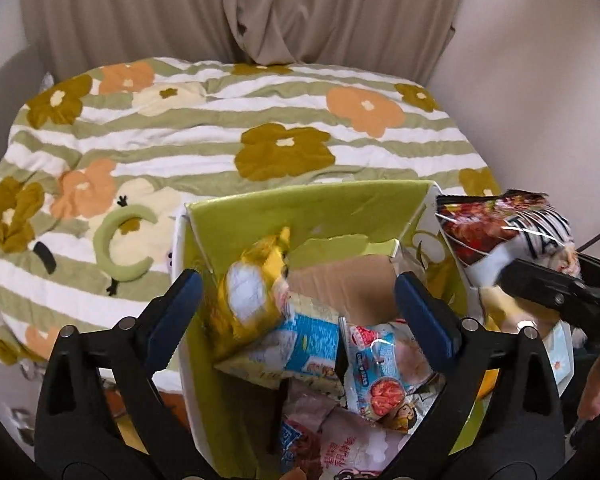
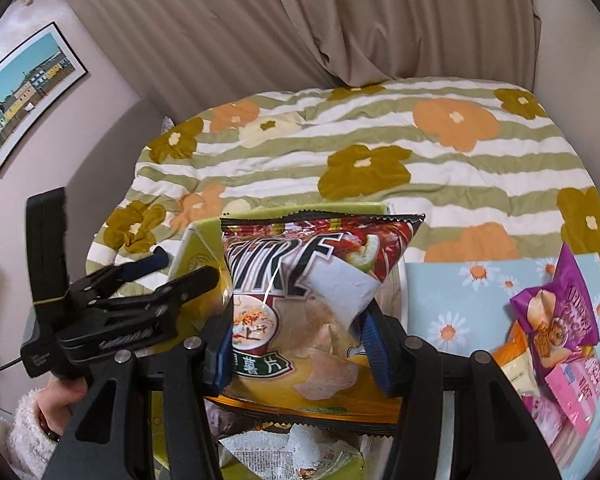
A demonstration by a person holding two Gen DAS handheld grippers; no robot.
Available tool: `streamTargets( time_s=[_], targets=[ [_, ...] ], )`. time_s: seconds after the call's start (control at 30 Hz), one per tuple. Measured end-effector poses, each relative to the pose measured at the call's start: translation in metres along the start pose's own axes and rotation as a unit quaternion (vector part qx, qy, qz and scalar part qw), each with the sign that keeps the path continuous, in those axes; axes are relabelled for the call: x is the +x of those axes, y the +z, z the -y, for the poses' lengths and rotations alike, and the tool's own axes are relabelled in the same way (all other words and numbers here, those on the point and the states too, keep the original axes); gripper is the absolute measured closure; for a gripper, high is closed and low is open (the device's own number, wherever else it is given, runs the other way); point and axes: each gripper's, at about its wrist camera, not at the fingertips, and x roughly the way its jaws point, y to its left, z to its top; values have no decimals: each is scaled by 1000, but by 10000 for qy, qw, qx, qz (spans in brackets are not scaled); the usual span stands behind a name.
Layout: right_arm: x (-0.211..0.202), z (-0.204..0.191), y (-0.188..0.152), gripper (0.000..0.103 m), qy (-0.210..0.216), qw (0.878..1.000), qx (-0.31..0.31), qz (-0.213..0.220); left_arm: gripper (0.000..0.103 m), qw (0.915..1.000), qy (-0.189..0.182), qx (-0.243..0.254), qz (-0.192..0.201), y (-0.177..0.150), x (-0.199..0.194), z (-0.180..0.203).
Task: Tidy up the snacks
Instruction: 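Lower both held packets into the yellow box and open both tools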
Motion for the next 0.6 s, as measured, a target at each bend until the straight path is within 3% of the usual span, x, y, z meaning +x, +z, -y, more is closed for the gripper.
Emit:
streamTargets(
  time_s=[0.4, 0.6],
  targets=[
    [20, -13, 13, 53, 88, 9994, -214, -258, 7, 9989, 209, -414, -56, -28, -28, -16],
    [54, -22, 31, 52, 117, 9974, -393, -585, 7, 9981, 348, -501, -91, -31, -26, -20]
  ],
)
